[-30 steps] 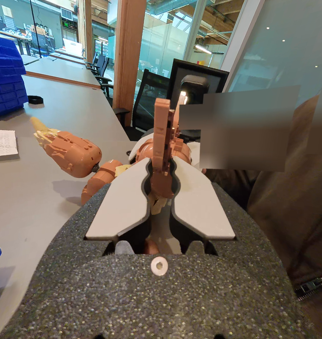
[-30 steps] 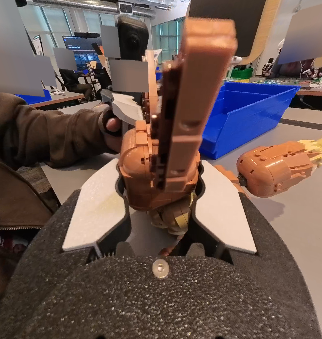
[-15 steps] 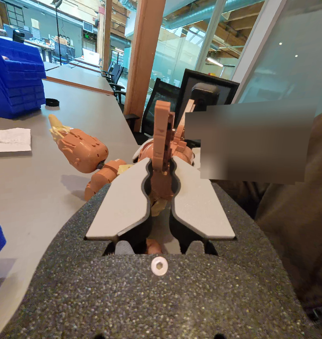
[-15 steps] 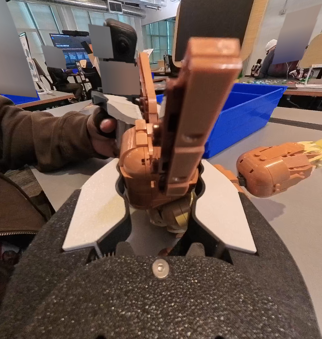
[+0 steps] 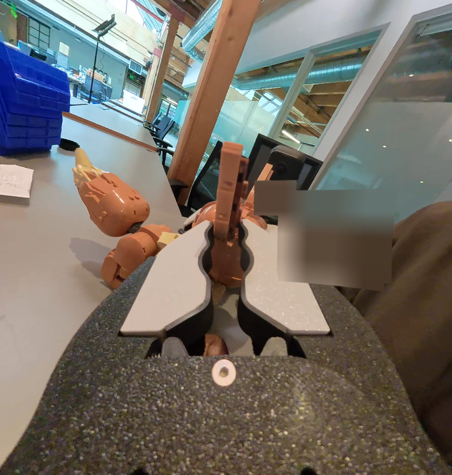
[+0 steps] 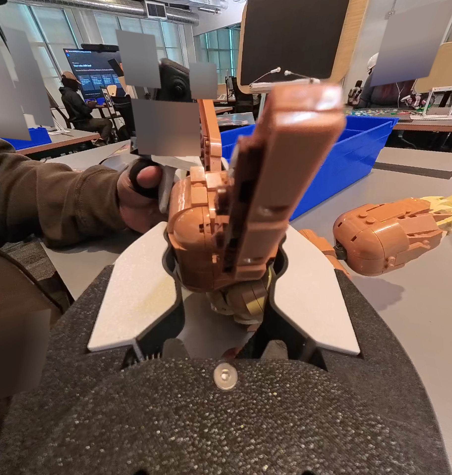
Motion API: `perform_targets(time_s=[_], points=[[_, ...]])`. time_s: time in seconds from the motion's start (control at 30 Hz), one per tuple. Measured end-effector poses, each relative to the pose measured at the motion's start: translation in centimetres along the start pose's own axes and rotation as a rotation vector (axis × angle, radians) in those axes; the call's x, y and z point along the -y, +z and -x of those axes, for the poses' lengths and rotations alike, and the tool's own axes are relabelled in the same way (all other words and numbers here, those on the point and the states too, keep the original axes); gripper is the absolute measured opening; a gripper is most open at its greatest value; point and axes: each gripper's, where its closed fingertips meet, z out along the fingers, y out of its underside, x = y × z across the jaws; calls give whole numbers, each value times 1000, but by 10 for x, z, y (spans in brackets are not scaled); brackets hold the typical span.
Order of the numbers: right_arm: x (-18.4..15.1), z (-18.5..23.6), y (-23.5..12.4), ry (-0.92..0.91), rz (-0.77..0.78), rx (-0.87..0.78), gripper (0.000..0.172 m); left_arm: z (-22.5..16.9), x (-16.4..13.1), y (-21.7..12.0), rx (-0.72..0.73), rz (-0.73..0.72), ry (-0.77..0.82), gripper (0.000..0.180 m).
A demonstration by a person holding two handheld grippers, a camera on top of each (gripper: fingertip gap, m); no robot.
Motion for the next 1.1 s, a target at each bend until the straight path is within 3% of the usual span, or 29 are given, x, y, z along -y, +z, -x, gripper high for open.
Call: perform_targets(time_s=[0.27, 0.63, 0.8, 0.83, 0.9, 0.93, 1.0, 1.1], points=[[-1, 0, 1, -4, 4, -3, 77, 1, 1, -2, -38, -71, -99, 18], [0, 3, 3, 16, -4, 28, 76, -3, 3, -5, -39, -112, 15, 18], [0, 4, 4, 20, -2, 42, 76, -4, 3, -6, -71, -105, -4, 18], [-1, 3, 2, 18, 3, 43, 76, -2, 10, -10, -78, -148, -25, 18], [-2, -5, -8, 18, 9, 15, 75, 23, 63, -55, -69, -409, -187, 18], [-1, -12, -14, 40, -5, -4, 75, 35, 76, -75, -25, -440, -173, 17], [0, -20, -21, 57, -18, -28, 76, 32, 62, -78, 32, -277, -41, 18], [-2, -21, -18, 25, 8, -36, 76, 16, 46, -64, 25, -158, 51, 18]])
